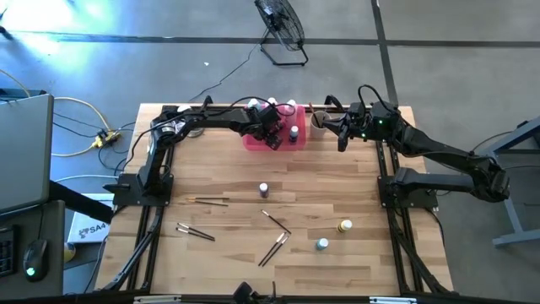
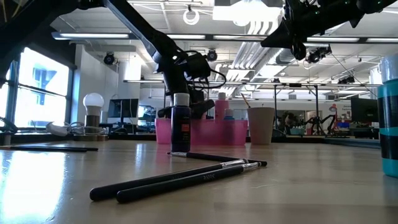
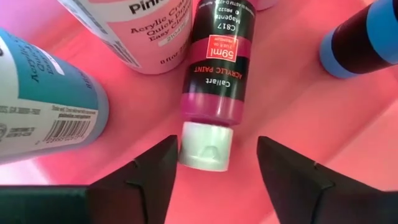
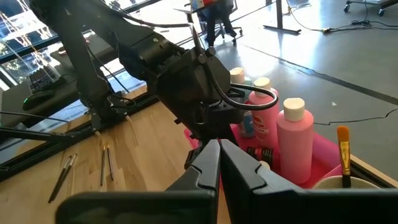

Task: Pick & Place Paint Supplies
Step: Put the small pink paint bottle into the pink bin

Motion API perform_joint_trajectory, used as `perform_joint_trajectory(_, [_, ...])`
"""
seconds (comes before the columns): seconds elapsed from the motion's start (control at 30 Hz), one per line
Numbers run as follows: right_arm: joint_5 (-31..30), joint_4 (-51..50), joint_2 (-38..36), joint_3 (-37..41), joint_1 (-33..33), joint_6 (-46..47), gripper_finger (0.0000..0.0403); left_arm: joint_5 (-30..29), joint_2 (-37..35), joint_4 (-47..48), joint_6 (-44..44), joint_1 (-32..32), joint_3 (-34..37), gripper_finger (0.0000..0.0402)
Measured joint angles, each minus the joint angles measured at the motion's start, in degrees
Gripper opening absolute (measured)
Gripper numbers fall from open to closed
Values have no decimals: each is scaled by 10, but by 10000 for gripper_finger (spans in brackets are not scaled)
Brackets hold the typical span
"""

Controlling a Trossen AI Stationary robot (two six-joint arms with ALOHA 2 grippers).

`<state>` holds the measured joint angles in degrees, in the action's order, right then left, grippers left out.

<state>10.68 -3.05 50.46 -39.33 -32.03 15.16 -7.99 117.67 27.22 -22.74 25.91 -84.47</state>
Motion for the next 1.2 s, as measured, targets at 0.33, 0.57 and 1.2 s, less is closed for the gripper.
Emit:
perform_joint_trajectory(0.33, [0, 0, 0, 0, 0, -3, 4, 12, 0, 21, 3, 0, 0, 142])
perform_joint_trajectory(0.57, [0, 0, 0, 0, 0, -4, 4, 10, -7, 49, 6, 0, 0, 112])
perform_joint_trajectory(1.2, [0, -2, 0, 0, 0, -5, 4, 3, -21, 178, 42, -1, -139, 124])
